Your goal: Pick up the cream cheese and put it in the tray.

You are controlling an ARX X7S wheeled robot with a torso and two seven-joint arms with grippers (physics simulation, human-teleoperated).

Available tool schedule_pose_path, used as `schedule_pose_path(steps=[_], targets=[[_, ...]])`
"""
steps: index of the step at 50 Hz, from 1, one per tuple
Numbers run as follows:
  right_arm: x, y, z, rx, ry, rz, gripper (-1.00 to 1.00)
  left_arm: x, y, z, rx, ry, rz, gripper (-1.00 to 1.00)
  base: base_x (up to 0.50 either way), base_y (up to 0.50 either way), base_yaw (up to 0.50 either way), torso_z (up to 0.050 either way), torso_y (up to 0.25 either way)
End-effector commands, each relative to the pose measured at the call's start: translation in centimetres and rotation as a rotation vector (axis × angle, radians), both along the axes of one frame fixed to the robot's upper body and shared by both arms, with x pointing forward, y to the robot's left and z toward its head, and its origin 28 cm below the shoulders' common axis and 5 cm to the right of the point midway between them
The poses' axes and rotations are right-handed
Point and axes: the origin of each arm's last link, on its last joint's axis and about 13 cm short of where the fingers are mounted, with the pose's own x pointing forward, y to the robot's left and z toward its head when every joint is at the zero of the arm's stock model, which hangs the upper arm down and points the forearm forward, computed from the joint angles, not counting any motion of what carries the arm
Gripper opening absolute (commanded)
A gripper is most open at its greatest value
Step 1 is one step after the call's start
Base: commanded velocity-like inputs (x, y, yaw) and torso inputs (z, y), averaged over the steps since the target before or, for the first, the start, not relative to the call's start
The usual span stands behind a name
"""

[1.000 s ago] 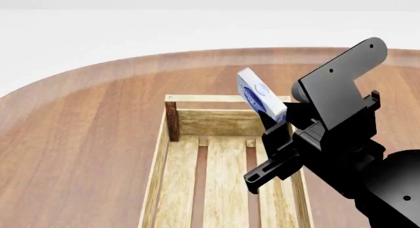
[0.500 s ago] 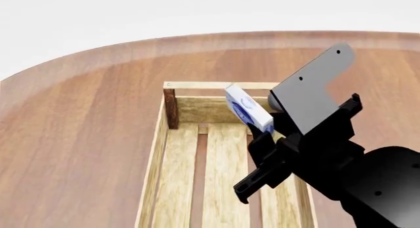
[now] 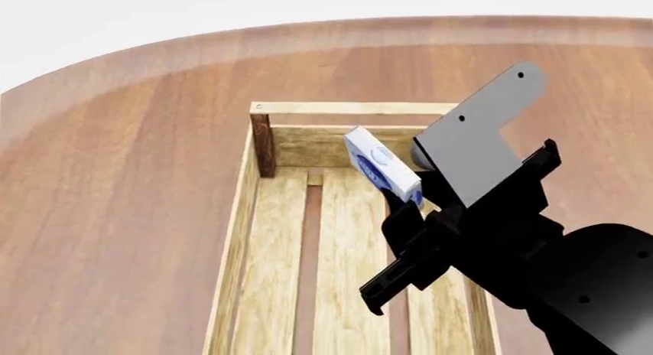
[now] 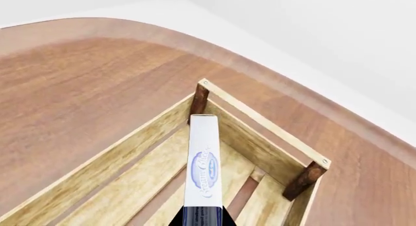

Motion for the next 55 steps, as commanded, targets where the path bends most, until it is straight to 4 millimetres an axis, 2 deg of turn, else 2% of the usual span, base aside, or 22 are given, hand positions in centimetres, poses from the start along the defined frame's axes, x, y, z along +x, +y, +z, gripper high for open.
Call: schedule_pose_path(steps=[1, 30, 55], targets=[[0.1, 0.2, 0.5, -0.011, -0.029, -0.002, -1.00, 0.0, 0.0, 0.0, 0.002, -0.002, 0.000, 1.00, 0.00, 0.00, 0.00, 0.000, -0.062], [0.4, 0.8, 0.5, -0.024, -0.028, 0.011, -1.00, -0.1, 0.0, 0.0, 0.011, -0.007, 0.009, 1.00, 0.00, 0.00, 0.00, 0.000, -0.061], [0.9, 0.6, -1.1, -0.052, 0.010, -0.001, -1.00, -0.1, 0.0, 0.0, 0.010, -0.010, 0.008, 1.00, 0.00, 0.00, 0.00, 0.000, -0.062]])
